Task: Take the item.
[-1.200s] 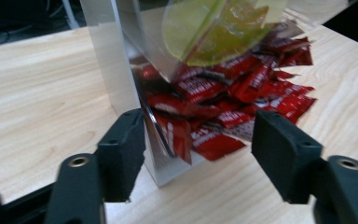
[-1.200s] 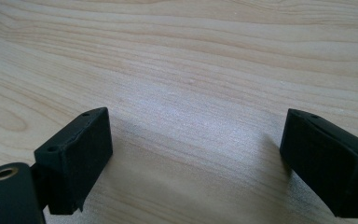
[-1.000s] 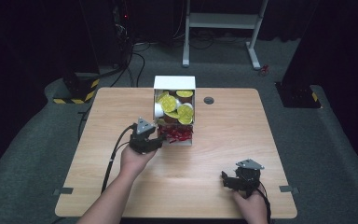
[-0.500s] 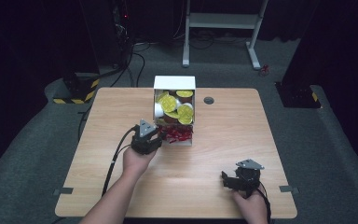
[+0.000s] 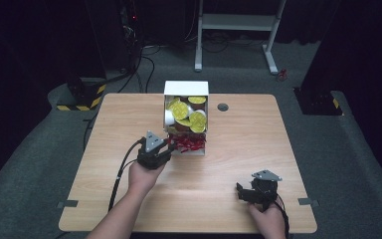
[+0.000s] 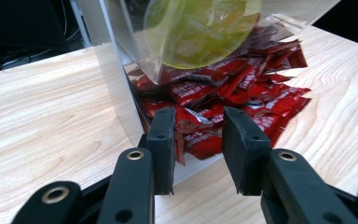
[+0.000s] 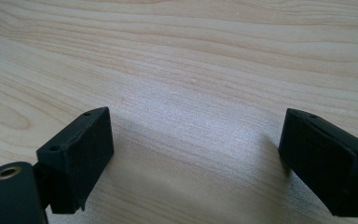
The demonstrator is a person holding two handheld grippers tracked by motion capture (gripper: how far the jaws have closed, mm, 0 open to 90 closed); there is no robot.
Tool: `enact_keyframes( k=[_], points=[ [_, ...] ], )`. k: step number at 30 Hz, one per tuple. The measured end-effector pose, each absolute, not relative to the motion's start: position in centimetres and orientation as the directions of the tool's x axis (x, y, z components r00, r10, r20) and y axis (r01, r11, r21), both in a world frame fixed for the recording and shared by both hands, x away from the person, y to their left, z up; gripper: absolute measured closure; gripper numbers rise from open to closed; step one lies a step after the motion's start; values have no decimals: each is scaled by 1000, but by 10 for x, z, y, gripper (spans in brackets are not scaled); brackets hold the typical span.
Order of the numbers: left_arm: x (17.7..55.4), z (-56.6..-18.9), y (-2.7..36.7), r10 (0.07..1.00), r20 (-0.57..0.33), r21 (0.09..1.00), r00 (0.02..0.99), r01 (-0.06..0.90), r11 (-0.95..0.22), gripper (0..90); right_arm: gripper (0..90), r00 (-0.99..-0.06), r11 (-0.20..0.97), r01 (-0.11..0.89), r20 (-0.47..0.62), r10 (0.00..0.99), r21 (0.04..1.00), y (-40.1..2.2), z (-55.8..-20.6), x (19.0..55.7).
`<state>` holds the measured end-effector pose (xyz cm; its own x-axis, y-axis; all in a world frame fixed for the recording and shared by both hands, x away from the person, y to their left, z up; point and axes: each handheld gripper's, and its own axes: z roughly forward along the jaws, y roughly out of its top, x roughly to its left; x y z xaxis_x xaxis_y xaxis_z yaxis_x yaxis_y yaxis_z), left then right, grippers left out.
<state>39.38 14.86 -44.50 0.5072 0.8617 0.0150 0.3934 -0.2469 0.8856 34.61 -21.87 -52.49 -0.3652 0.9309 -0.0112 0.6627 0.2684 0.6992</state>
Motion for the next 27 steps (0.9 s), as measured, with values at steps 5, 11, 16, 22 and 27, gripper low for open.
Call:
enact_keyframes(
  k=[5,11,16,22,27],
  points=[
    [381,-443,151,858,20,893,514,376,-247,651,99,-365,268,663,-11,931,699,-219,-525,346],
    [371,-441,153,856,20,896,516,371,-245,649,99,-365,269,662,-12,931,699,-219,-525,346],
    [370,-441,152,855,31,894,518,367,-256,595,99,-365,269,662,-12,931,699,-219,-525,346],
    [372,-446,149,867,66,884,494,374,-281,426,99,-365,269,662,-12,931,699,-219,-525,346],
    [385,-449,146,874,69,875,480,393,-284,400,99,-365,269,662,-12,931,699,-219,-525,346]
  ],
)
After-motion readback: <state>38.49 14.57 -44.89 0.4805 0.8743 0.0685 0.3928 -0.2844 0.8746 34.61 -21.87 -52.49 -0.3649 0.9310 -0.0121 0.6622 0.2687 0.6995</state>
